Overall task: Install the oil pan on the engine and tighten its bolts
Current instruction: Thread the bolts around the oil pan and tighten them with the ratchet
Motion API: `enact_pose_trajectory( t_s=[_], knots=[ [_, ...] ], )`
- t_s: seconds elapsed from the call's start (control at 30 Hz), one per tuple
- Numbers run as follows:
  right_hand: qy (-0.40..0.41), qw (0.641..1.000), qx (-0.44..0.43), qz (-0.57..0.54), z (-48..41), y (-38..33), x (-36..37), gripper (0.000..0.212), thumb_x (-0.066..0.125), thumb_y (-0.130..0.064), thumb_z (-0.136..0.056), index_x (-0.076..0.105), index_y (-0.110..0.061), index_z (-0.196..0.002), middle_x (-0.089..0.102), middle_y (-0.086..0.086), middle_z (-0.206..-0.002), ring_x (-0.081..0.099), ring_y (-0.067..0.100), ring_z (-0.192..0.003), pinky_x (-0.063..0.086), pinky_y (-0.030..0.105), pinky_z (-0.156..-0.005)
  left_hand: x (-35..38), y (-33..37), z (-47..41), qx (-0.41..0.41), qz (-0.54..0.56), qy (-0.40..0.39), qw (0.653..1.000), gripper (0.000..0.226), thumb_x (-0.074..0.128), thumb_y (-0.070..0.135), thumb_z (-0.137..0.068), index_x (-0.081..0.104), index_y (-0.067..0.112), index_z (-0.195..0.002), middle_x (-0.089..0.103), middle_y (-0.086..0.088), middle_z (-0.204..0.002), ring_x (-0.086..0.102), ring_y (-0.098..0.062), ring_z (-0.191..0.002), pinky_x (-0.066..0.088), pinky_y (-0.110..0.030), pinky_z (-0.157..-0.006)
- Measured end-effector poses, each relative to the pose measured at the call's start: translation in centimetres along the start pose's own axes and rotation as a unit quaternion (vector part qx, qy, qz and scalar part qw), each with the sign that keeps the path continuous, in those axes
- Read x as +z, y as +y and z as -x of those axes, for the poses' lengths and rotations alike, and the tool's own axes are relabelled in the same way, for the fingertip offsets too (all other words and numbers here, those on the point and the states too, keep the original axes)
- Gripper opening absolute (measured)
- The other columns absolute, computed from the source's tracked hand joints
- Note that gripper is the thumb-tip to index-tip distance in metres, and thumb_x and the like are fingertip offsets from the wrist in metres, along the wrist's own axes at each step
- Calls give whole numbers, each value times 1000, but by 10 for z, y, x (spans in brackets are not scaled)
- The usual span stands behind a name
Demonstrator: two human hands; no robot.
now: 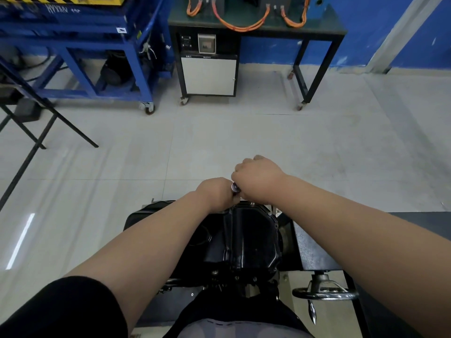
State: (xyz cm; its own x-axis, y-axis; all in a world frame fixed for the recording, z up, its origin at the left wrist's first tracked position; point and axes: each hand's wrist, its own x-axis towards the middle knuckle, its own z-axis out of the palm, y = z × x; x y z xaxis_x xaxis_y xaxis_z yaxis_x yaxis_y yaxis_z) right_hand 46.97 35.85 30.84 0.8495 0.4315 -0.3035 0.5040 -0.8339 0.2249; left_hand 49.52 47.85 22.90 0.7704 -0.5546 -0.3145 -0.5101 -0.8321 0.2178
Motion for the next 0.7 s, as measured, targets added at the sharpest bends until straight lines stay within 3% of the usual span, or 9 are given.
enact_pose_trajectory(
  t_s=[0.03, 0.1, 0.2, 0.3, 0.37, 0.43, 0.53, 0.6, 0.7],
  knots=[
    [16, 999, -35, 25, -1, 4, -1, 14, 50, -25, -90, 60, -22, -98, 56, 0, -104, 50, 22, -97, 34, 33, -79, 1, 2, 1, 6, -21, 14, 1000, 35, 35, 35, -93, 58, 14, -79, 64, -9, -83, 56, -27, -74, 34, -27, -58],
    [32, 997, -54, 46, -1, 7, -5, 16, 50, -22, -89, 60, -22, -101, 53, -1, -105, 48, 22, -101, 34, 36, -84, 2, 2, 1, 2, -28, 29, 999, 38, 32, 36, -94, 56, 14, -75, 61, -7, -78, 55, -27, -72, 34, -28, -58],
    [-10, 999, 21, 30, -1, -3, -4, 27, 46, -39, -89, 52, -21, -70, 57, -1, -84, 52, 21, -76, 27, 32, -72, 0, -2, 1, -35, 12, -2, 999, 26, 37, 32, -88, 49, 17, -71, 56, -2, -76, 50, -23, -70, 35, -27, -59],
    [-71, 990, 107, -65, -1, -12, -1, 35, 46, -45, -86, 45, -20, -61, 52, -2, -71, 46, 17, -58, 29, 28, -63, 2, -4, 1, -23, 33, -17, 999, 20, 43, 27, -85, 57, 13, -80, 64, -5, -88, 54, -24, -76, 37, -27, -62],
    [-49, 996, 65, -29, -1, -10, -4, 24, 46, -35, -90, 54, -20, -73, 59, 0, -87, 52, 19, -72, 31, 29, -67, 5, -3, 2, -21, 36, 1, 999, 29, 41, 34, -90, 56, 13, -78, 65, -7, -84, 53, -25, -72, 36, -26, -60],
    [3, 999, -12, 36, 2, -1, -5, 15, 47, -24, -92, 60, -21, -97, 56, 1, -105, 51, 22, -98, 34, 34, -79, 7, 0, 1, -9, -4, 21, 1000, 32, 36, 36, -93, 50, 16, -73, 59, -6, -74, 55, -26, -71, 32, -27, -56],
    [36, 996, -36, 76, 3, 6, -6, 21, 50, -17, -89, 59, -20, -108, 52, 1, -110, 47, 24, -106, 34, 37, -89, 5, 1, -2, -16, -25, 32, 999, 33, 33, 39, -94, 47, 19, -71, 47, 1, -65, 48, -22, -65, 28, -27, -51],
    [11, 998, -7, 61, 2, 0, -7, 16, 49, -30, -91, 62, -22, -97, 57, 0, -102, 52, 22, -97, 31, 34, -83, 3, -2, -3, -27, 1, 22, 999, 32, 35, 40, -91, 46, 20, -68, 46, 3, -64, 46, -22, -66, 31, -26, -53],
    [-63, 994, 88, -22, -2, -7, -6, 34, 44, -46, -89, 52, -21, -67, 54, -1, -74, 48, 17, -63, 25, 32, -72, 1, -4, -3, -29, 32, -11, 999, 20, 41, 29, -86, 50, 19, -72, 60, -2, -81, 50, -23, -73, 37, -26, -62]
  ],
)
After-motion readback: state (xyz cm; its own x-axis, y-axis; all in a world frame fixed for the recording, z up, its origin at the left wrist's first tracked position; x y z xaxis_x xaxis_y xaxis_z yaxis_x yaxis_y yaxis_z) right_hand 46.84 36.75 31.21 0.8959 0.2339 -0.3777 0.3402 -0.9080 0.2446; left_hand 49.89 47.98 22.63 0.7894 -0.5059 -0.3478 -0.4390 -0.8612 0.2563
